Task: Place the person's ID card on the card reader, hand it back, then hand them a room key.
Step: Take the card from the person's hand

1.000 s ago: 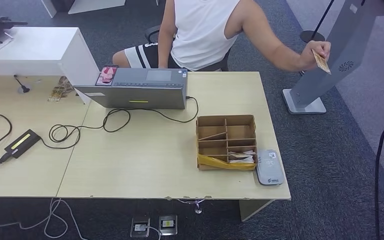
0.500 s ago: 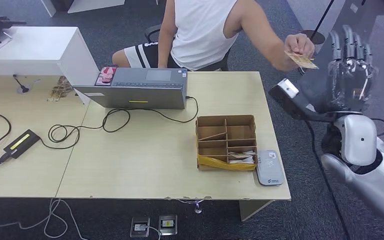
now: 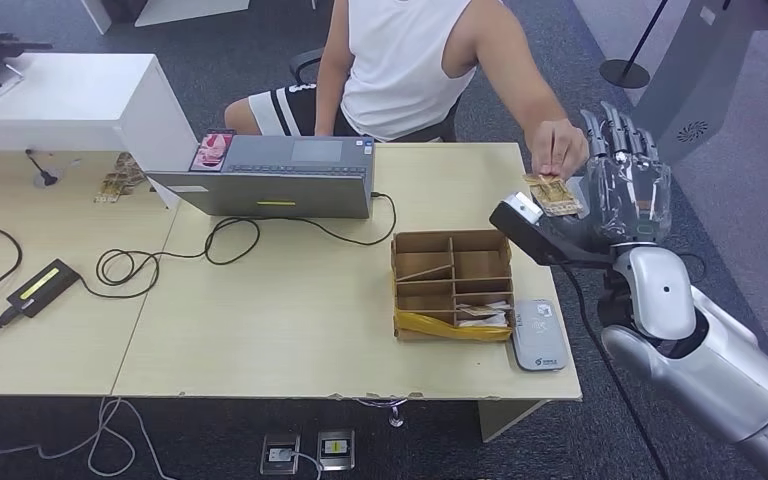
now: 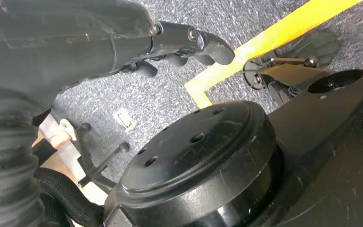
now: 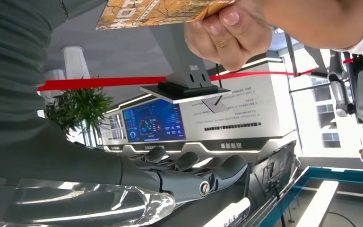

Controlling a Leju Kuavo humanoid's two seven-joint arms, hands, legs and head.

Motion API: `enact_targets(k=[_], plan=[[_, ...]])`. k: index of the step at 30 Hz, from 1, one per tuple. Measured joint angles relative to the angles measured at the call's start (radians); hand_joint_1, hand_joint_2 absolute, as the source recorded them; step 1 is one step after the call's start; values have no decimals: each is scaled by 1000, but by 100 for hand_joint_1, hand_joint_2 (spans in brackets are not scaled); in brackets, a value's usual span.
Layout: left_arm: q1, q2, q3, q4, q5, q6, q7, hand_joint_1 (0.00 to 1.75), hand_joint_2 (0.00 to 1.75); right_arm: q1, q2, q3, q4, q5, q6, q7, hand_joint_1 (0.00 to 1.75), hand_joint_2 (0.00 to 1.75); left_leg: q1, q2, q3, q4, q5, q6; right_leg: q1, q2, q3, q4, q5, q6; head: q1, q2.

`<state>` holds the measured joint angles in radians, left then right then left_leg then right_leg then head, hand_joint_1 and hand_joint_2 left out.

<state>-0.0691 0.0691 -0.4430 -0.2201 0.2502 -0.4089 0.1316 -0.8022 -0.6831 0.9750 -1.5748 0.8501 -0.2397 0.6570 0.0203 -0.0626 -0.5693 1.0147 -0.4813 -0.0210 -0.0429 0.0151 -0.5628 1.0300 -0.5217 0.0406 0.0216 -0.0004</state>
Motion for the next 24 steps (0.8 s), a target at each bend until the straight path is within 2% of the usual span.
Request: enact_targets(k=[2, 3, 4, 24], plan=[[0, 0, -7, 0, 2, 3, 0, 0, 175, 0, 2, 8, 3, -6, 0, 4, 135, 175, 0, 0, 0, 0, 0, 0, 0, 0, 0, 0, 0, 0, 0, 0], [0, 0, -9, 0, 2, 4, 0, 0, 175, 0, 3, 11, 4, -9, 0, 4, 168, 175, 0, 0, 0, 0, 0, 0, 0, 1, 0, 0, 0, 0, 0, 0], [0, 0, -11, 0, 3, 5, 0, 0, 175, 0, 3, 14, 4, -13, 0, 5, 173, 175, 0, 1, 0, 0, 0, 0, 0, 1, 0, 0, 0, 0, 0, 0], [0, 0, -21, 0, 36, 5, -4, 0, 175, -10, 27, 42, 16, -62, -36, -37, 175, 175, 0, 2, 0, 0, 0, 0, 0, 2, 0, 0, 0, 0, 0, 0]])
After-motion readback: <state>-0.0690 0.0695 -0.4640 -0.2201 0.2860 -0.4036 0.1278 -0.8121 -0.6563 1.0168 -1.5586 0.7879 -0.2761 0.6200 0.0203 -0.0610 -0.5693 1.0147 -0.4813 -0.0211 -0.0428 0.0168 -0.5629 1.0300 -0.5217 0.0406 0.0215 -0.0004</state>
